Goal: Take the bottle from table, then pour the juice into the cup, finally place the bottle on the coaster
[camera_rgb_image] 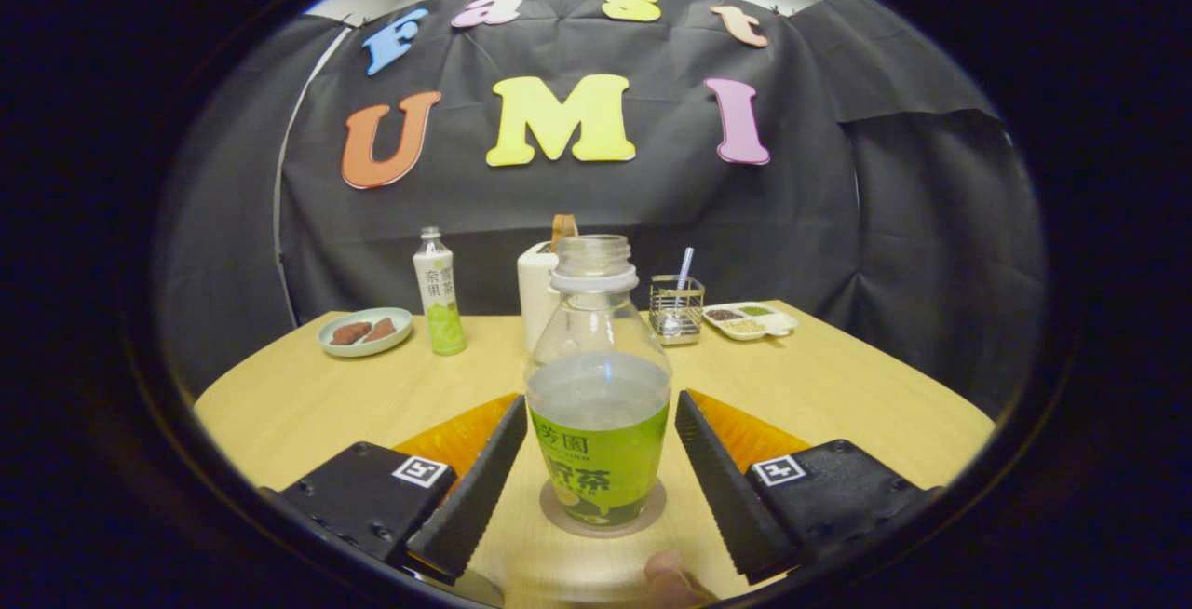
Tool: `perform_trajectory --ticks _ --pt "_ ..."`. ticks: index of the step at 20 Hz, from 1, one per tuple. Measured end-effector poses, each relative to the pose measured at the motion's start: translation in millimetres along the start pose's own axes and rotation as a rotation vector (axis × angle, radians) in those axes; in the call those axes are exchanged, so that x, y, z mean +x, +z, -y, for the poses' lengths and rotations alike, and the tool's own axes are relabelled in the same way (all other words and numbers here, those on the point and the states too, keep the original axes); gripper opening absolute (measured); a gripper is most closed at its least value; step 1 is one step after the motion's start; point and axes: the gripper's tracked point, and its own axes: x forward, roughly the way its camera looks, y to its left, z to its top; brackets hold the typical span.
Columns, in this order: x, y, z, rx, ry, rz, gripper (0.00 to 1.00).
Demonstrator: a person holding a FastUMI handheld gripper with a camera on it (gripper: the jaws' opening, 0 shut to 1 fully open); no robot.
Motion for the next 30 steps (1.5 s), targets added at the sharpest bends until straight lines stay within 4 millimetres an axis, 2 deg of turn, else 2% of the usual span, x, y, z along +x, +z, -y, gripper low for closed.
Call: perform_trajectory --ticks 5,9,12,20,22,25,30 --pt "-51.7 43.1 -3.4 -0.005 0.046 0.063 1.00" --pt "-110.2 82.9 1.2 -0.063 0.045 0.161 1.00" --pt "-148.4 100.2 5.8 -0.059 0.085 0.191 1.00" --pt "-232.0 107.2 72.5 0.003 0.039 0.167 1.00" --pt "-252.0 99.4 98.6 -0.018 0.006 0.146 1.00" --pt "-283.5 87.0 117.4 0.012 0.032 0.130 1.00" --pt "-335.0 56.6 163.9 0.045 0.014 0.118 1.00"
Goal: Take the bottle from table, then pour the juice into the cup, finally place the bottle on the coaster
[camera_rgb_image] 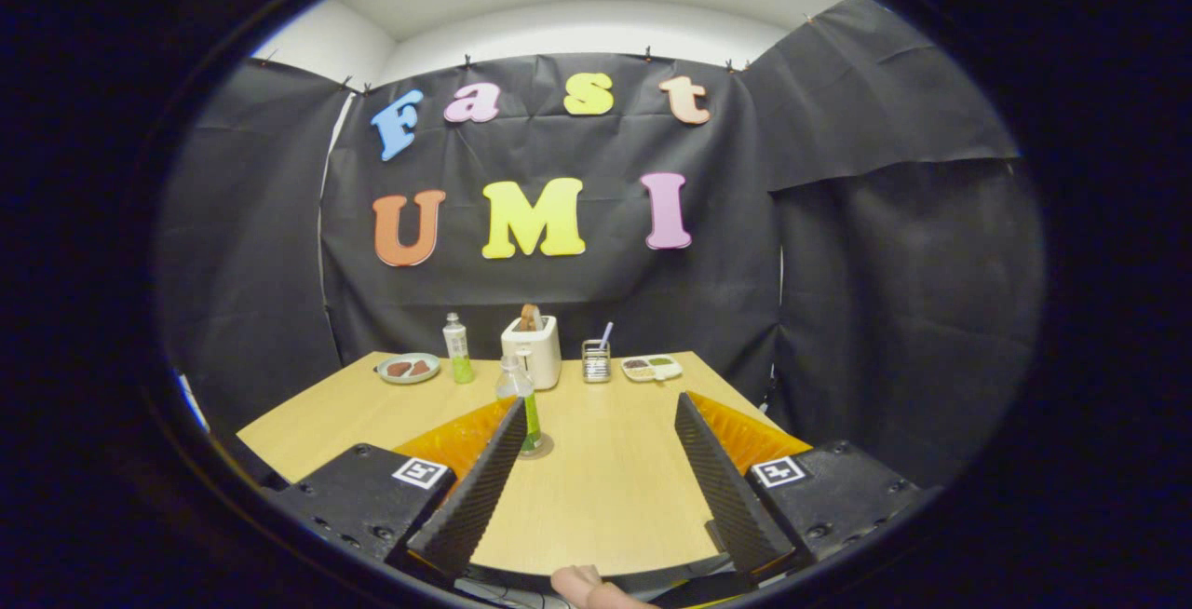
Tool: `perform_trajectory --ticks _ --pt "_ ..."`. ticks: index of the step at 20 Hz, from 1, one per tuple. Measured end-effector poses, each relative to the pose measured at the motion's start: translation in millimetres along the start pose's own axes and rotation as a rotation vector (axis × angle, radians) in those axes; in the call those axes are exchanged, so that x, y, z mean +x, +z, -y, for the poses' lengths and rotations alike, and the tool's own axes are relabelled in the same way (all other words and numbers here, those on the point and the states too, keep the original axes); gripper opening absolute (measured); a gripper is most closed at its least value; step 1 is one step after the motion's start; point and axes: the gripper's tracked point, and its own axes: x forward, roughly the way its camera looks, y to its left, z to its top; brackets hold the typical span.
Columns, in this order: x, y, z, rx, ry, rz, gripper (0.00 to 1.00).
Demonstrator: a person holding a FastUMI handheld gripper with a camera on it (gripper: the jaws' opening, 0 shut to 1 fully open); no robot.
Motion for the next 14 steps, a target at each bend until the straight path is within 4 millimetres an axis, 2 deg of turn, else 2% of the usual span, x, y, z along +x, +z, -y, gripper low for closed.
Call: perform_trajectory --ticks 4,8,14 --pt "-37.7 -17.6 27.3 0.034 0.006 0.023 1.00" --pt "-60.1 -35.6 44.4 0.024 -0.007 0.031 1.00" --pt "-77.7 -55.6 15.5 -0.019 0.109 -0.016 1.00"
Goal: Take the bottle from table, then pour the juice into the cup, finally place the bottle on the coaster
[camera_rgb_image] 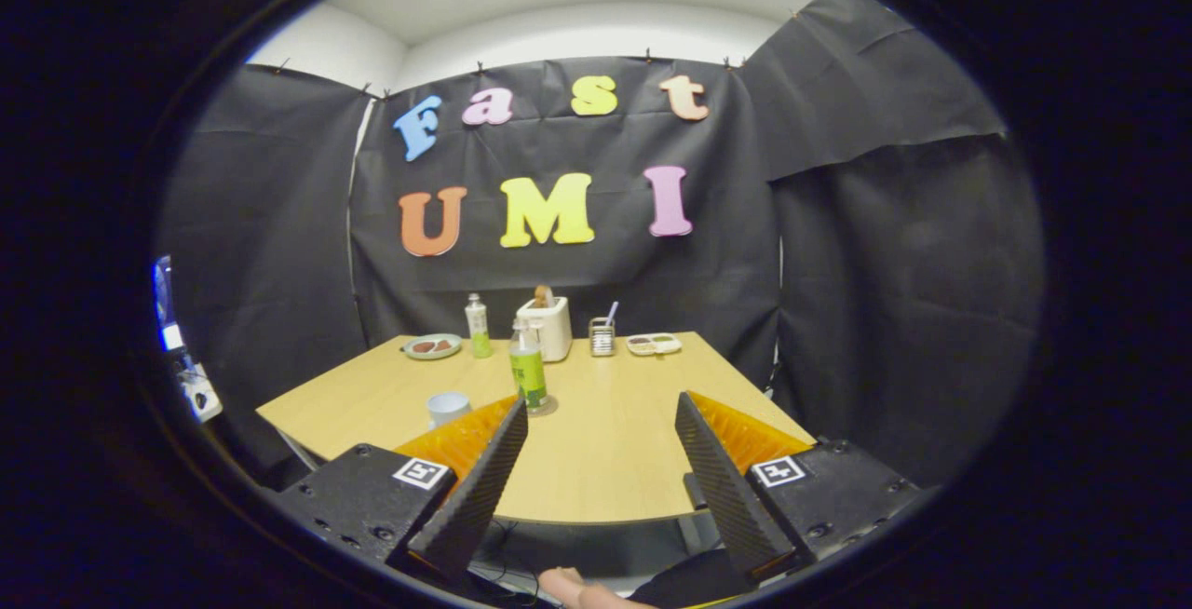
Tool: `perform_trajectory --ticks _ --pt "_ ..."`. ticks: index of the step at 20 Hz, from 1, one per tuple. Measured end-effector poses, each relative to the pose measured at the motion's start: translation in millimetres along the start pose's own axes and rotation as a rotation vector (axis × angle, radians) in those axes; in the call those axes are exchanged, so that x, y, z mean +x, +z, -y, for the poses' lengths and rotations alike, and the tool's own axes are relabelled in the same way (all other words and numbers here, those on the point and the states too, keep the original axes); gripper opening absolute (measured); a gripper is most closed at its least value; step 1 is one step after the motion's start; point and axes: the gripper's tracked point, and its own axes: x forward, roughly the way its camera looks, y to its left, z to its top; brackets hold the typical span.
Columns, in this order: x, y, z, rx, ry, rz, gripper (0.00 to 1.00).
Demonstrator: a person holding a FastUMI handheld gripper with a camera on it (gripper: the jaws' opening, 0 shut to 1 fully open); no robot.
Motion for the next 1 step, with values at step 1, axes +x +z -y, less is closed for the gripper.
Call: perform_trajectory --ticks 1 --pt "-1.4 1.4 -0.4 -0.012 0.009 0.003 1.00"
